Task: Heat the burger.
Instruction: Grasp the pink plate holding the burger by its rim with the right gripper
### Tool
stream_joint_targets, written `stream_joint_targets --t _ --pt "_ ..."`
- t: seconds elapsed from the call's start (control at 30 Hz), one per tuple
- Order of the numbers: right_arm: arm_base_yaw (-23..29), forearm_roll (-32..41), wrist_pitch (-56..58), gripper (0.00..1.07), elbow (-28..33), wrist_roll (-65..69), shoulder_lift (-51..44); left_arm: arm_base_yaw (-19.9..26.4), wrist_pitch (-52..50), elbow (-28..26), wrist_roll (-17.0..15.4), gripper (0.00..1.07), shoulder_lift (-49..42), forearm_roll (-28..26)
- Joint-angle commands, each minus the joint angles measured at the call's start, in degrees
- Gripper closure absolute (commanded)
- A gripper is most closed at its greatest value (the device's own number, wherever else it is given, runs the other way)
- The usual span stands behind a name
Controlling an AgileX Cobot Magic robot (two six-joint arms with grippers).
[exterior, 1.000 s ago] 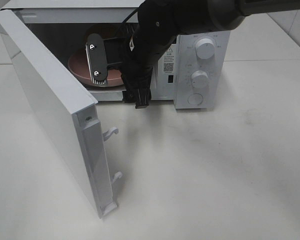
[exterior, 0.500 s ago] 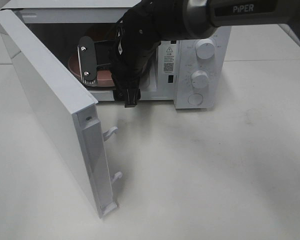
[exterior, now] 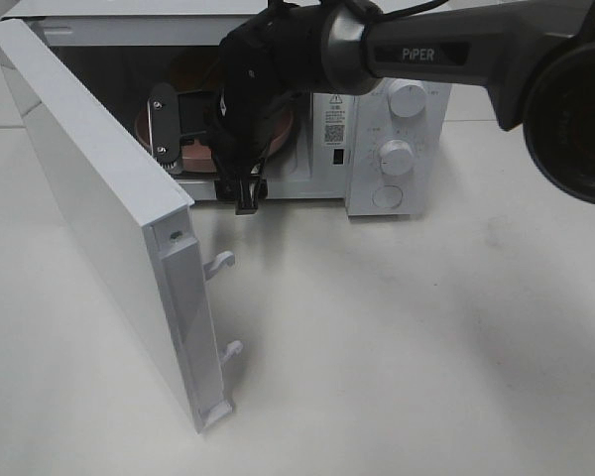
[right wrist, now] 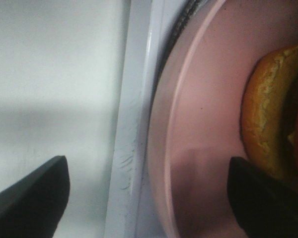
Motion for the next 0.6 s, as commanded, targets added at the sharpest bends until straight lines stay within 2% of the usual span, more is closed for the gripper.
stream_joint_targets --t 0.03,0.47,0.57,0.6 --pt "0.23 -0.17 0.86 0.25 -1.95 0.63 1.09 0.11 -0.63 0.17 -0.46 0.10 -0.29 -0.23" --pt "-2.18 0.34 0.34 0.29 -4.41 0.57 3.90 0.11 -0.63 0.17 -0.46 0.10 -0.29 -0.06" --pt "-2.41 0.40 -0.06 0.33 -4.41 0.52 4.30 0.11 -0.63 0.17 -0.46 0.10 -0.29 -0.06" --pt "-2.46 0.46 -0.11 0.39 -4.53 0.52 4.47 0.11 -0.63 0.17 -0.46 0.10 -0.29 -0.06"
